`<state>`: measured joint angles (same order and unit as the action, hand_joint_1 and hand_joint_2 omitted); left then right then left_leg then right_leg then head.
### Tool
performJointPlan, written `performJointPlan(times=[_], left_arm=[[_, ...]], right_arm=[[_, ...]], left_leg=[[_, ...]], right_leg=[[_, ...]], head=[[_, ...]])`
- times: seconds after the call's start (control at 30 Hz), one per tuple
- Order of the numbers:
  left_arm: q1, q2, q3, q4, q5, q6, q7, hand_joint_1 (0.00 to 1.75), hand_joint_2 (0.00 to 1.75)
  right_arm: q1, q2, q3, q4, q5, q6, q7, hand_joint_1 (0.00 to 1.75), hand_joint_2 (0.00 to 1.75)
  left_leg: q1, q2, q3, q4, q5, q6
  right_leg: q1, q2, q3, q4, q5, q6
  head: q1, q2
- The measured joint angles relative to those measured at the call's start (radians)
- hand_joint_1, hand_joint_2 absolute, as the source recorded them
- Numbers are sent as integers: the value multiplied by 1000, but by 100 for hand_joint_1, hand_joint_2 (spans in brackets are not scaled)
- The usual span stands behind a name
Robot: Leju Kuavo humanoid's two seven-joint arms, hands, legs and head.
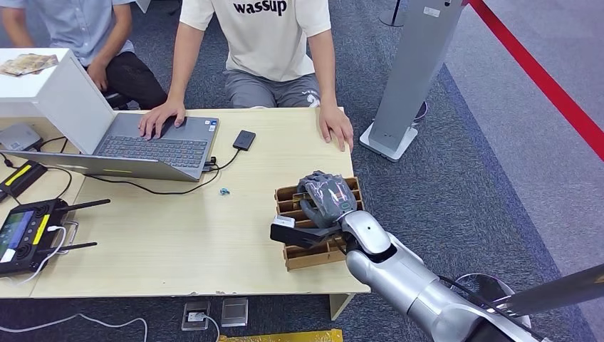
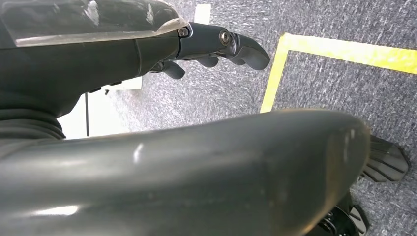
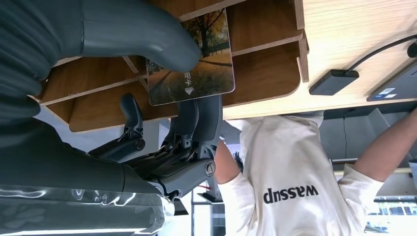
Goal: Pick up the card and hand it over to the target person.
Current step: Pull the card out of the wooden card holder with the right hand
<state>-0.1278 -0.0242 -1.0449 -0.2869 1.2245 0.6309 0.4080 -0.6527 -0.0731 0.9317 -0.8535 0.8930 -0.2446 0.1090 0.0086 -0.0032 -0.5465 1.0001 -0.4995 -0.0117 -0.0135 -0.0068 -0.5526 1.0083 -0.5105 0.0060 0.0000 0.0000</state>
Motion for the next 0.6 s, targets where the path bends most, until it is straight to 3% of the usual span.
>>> performJointPlan(times=[0.27,0.6], left_arm=[[-2,-13,-25,-4,-3,17,26,0,0],[-3,-21,-42,-9,11,28,28,0,0]], right_arm=[[-2,3,-8,-28,0,-6,-14,128,175],[6,5,-16,-74,0,-10,-20,124,175]], left_leg=[[0,0,0,0,0,0],[0,1,0,0,0,0]], right_leg=[[0,0,0,0,0,0],[0,1,-1,1,0,0]], head=[[0,0],[0,0]])
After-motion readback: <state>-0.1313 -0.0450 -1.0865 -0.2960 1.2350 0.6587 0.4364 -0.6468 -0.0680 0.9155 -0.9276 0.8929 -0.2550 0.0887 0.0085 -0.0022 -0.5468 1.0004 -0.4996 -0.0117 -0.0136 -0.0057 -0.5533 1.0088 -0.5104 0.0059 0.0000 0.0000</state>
